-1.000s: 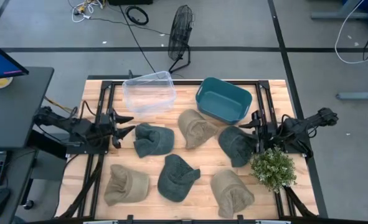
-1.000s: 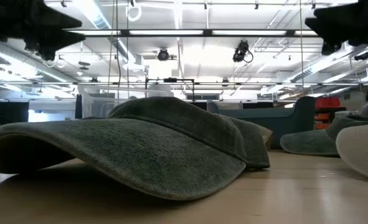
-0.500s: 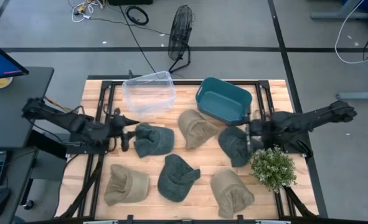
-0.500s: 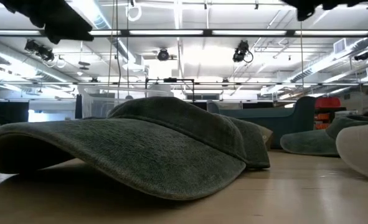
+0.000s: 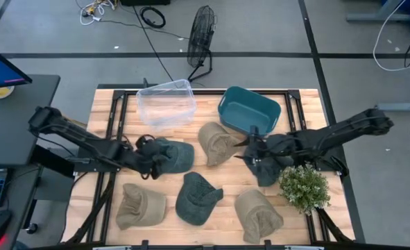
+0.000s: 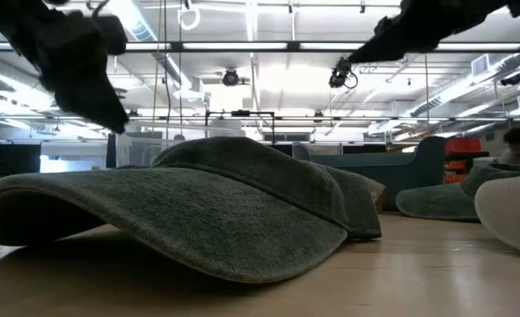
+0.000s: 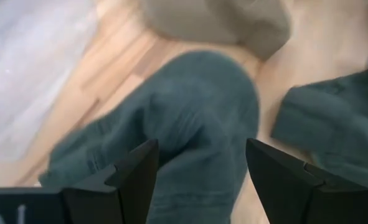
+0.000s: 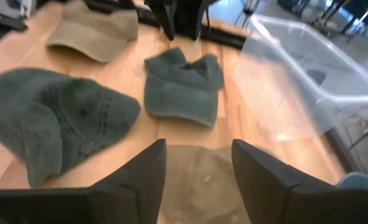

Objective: Pick & Place hat
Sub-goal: Put the left blue cap into the transparent bin

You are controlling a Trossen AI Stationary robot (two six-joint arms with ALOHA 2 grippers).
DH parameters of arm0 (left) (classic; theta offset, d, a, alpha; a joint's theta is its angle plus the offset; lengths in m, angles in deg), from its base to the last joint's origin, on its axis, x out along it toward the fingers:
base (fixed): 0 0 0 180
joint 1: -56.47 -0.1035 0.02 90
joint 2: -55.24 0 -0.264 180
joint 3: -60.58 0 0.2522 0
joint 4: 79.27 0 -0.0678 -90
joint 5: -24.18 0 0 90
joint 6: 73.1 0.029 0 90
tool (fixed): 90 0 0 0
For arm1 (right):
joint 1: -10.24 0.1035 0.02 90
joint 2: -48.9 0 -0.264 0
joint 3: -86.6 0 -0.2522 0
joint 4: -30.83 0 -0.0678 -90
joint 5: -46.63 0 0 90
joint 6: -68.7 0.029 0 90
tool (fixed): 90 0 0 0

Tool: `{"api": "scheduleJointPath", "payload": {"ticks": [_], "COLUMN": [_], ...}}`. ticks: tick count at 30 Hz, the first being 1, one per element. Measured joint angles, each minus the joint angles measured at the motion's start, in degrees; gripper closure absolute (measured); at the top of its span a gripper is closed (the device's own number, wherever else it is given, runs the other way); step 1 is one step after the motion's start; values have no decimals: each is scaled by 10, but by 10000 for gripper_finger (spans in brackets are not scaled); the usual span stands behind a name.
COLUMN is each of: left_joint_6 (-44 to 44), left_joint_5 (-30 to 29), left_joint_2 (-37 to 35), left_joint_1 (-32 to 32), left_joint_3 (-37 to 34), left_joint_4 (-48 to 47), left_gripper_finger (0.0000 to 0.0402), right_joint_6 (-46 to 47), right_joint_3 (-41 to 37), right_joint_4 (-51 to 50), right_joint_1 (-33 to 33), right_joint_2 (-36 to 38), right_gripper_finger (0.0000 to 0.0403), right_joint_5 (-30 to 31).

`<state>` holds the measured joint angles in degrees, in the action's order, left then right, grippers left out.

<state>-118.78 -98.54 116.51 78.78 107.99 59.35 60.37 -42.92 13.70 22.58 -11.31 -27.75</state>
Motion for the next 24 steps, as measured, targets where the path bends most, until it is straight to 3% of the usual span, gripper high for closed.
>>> {"api": "scheduleJointPath", "payload": {"ticks": [7, 11, 17, 20, 24], "left_joint_6": [-42, -43, -93, -93, -80], "left_joint_5": [3, 4, 9, 15, 38], "left_joint_2": [107, 158, 211, 227, 225], "left_joint_1": [-5, -26, -60, -64, -63], "left_joint_3": [0, 0, 1, 2, 2], "left_joint_4": [71, 124, 127, 135, 147], "left_gripper_finger": [154, 154, 158, 186, 269], "right_joint_6": [20, 19, 19, 19, 19], "right_joint_3": [1, 1, 1, 1, 1], "right_joint_4": [6, 11, 17, 18, 18], "right_joint_1": [-16, -18, -18, -18, -19], "right_joint_2": [-53, -71, -78, -78, -78], "right_gripper_finger": [173, 167, 167, 167, 167], "right_joint_5": [-2, -2, -2, -2, -2]}}
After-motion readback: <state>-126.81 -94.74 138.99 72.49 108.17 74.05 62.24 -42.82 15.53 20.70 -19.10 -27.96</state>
